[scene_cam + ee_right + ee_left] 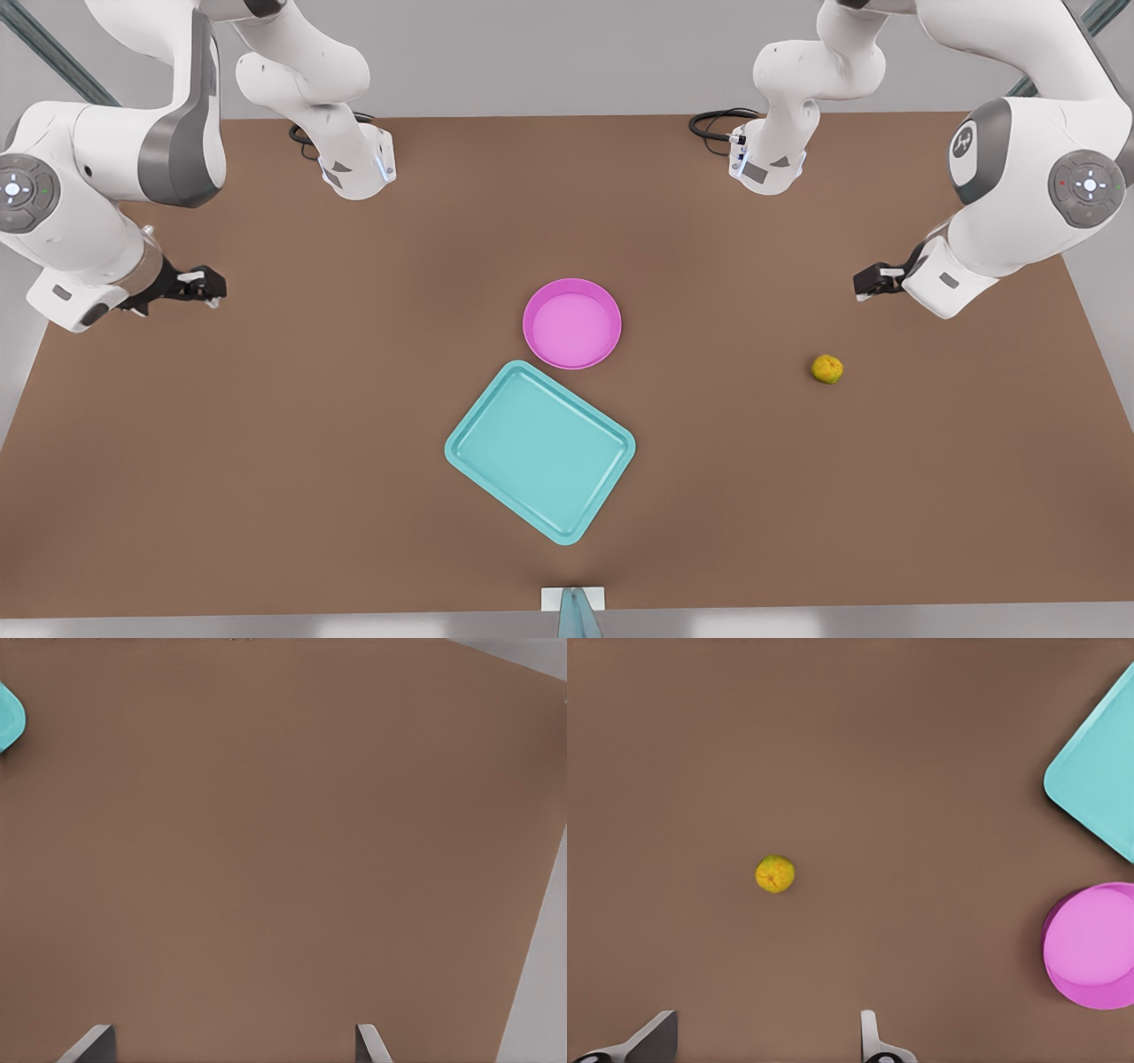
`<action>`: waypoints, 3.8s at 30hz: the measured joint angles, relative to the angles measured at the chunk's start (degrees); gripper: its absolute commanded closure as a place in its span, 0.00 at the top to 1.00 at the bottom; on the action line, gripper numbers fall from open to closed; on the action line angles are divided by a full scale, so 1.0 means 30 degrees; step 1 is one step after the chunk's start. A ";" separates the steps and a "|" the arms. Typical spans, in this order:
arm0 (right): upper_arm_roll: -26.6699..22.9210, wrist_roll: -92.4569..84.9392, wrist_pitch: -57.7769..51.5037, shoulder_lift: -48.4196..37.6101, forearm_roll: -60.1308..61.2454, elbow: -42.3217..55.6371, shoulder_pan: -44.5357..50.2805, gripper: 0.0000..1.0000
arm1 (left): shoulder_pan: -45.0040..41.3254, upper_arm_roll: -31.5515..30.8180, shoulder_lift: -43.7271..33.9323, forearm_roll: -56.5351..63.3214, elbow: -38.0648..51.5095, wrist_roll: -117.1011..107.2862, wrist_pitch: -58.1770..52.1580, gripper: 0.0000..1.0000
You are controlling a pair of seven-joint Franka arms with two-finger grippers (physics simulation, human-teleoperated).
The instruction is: Place the orange on the plate with the left arm and the plate on the tray with the right arm
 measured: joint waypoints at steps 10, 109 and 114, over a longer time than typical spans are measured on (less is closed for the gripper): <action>0.0000 -0.0586 0.0579 0.0032 0.0006 0.0000 -0.0023 1.00 | 0.0224 0.1345 0.6472 -0.0064 -0.5791 0.0505 0.6280 1.00; 0.4560 0.6156 1.6003 0.5839 1.0915 -0.9292 0.8648 1.00 | -0.1556 0.0544 0.0964 -0.0648 0.1487 -0.2326 -0.1893 1.00; 0.4875 0.7624 1.8305 0.6615 1.3157 -0.9921 0.8633 1.00 | -0.1578 0.0478 0.1304 -0.0586 0.1611 -0.1717 -0.2022 1.00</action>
